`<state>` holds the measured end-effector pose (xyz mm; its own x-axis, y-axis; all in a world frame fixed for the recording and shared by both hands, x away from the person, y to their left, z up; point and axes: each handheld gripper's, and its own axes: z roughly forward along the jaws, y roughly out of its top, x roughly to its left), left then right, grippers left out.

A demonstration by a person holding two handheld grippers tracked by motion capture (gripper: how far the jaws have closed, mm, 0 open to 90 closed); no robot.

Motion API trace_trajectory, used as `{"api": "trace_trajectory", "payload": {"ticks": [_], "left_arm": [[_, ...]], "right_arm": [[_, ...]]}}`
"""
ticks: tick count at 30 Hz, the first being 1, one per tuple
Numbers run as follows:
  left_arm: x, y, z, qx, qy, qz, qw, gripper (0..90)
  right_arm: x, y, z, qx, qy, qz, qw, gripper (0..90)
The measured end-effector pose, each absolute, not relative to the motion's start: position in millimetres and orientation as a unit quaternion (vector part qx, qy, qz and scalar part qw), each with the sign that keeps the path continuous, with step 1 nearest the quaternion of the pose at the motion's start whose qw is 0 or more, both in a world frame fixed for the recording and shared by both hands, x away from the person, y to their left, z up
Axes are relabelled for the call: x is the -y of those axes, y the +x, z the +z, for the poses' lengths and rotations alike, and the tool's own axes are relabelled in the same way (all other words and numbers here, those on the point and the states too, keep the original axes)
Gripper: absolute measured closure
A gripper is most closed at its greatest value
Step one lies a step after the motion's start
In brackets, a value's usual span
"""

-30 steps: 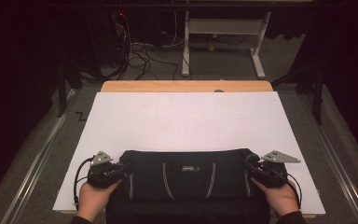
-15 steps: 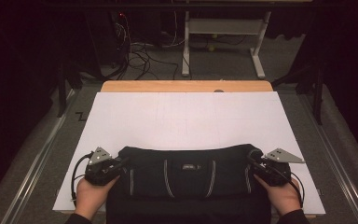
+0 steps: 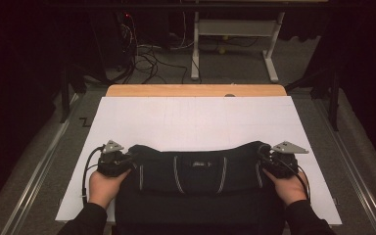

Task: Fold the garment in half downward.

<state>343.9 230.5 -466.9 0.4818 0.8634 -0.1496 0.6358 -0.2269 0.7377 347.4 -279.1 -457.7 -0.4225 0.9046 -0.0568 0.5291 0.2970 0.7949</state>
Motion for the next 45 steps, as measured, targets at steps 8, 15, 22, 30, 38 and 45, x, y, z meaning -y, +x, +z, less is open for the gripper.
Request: {"api": "trace_trajectory", "payload": {"ticks": [8,15,22,30,38,45], "left_arm": [[-227.5,365.2,-469.2,-0.499,0.764,0.153,0.38,73.3],[-228.1,381.2,-465.5,-0.5,0.765,0.163,0.372,73.3],[-226.6,395.2,-454.0,-0.51,0.752,0.171,0.38,73.4],[-227.3,411.1,-440.0,-0.518,0.744,0.185,0.379,73.3],[-228.0,420.0,-450.0,-0.539,0.74,0.175,0.361,72.7],[-225.4,426.0,-461.3,-0.549,0.744,0.17,0.34,71.4]], "right_arm": [[278.4,367.5,-460.0,-0.759,0.476,0.357,0.266,78.3],[275.9,381.3,-452.6,-0.76,0.47,0.353,0.277,78.2],[272.6,396.1,-441.0,-0.758,0.466,0.35,0.293,78.1],[268.2,414.7,-430.8,-0.756,0.466,0.341,0.308,78.0],[264.2,424.2,-432.7,-0.755,0.471,0.337,0.308,77.9],[263.5,433.0,-449.1,-0.761,0.482,0.317,0.299,77.2]]}}
